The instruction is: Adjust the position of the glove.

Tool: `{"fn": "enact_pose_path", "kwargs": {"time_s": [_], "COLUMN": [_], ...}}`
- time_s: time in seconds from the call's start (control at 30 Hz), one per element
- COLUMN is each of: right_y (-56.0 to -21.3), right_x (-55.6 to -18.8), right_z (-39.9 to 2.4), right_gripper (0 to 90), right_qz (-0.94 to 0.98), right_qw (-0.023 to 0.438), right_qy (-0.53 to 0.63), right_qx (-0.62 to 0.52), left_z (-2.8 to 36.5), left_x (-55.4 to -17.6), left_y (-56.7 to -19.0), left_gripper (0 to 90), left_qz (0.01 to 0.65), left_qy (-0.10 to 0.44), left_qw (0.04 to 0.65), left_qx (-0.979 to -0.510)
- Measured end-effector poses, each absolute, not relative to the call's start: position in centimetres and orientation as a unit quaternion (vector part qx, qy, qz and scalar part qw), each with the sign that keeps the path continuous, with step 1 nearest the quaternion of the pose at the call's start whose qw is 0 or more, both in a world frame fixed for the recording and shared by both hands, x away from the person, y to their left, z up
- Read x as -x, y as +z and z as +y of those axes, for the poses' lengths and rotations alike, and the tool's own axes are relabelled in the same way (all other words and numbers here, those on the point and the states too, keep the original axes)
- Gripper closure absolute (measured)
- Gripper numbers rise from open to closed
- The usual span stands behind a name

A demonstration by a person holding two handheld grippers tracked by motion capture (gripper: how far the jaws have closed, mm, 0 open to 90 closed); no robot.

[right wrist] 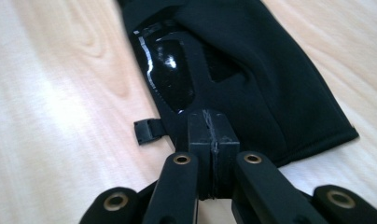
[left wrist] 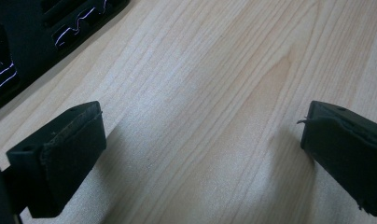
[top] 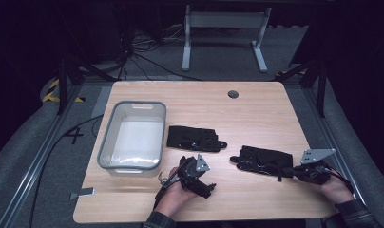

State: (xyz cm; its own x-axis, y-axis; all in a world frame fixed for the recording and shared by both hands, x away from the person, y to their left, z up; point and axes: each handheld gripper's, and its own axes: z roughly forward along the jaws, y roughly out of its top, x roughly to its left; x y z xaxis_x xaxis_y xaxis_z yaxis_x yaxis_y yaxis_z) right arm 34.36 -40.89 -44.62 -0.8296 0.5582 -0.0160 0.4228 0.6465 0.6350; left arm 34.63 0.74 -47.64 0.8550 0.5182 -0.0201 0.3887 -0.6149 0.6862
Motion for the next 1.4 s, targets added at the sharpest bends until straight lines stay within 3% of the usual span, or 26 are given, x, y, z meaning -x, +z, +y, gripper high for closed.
{"fn": "enact_pose_path", "kwargs": {"time_s": [0.23, 0.43, 0.97, 1.2, 1.4], "right_y": [-44.7, -43.8, -42.5, -43.8, -44.8], "right_x": [-33.1, -33.4, -40.4, -43.5, -44.1], "right_z": [-39.9, -39.8, -35.0, -33.2, -33.1], "right_gripper": [90.0, 89.9, 90.0, 90.0, 90.0], "right_qz": [0.909, 0.899, 0.893, 0.901, 0.908], "right_qw": [0.087, 0.099, 0.116, 0.108, 0.104], "right_qy": [0.326, 0.35, 0.373, 0.354, 0.332], "right_qx": [-0.244, -0.242, -0.224, -0.227, -0.235], "left_z": [0.7, 0.7, 0.7, 0.7, 0.7], "left_x": [-34.6, -34.6, -34.6, -34.7, -34.7], "left_y": [-47.6, -47.6, -47.6, -47.7, -47.7], "left_gripper": [0.3, 0.2, 0.2, 0.3, 0.3], "left_qz": [0.253, 0.253, 0.253, 0.252, 0.252], "left_qy": [0.09, 0.09, 0.09, 0.091, 0.091], "left_qw": [0.358, 0.358, 0.359, 0.36, 0.359], "left_qx": [-0.894, -0.894, -0.894, -0.894, -0.894]}}
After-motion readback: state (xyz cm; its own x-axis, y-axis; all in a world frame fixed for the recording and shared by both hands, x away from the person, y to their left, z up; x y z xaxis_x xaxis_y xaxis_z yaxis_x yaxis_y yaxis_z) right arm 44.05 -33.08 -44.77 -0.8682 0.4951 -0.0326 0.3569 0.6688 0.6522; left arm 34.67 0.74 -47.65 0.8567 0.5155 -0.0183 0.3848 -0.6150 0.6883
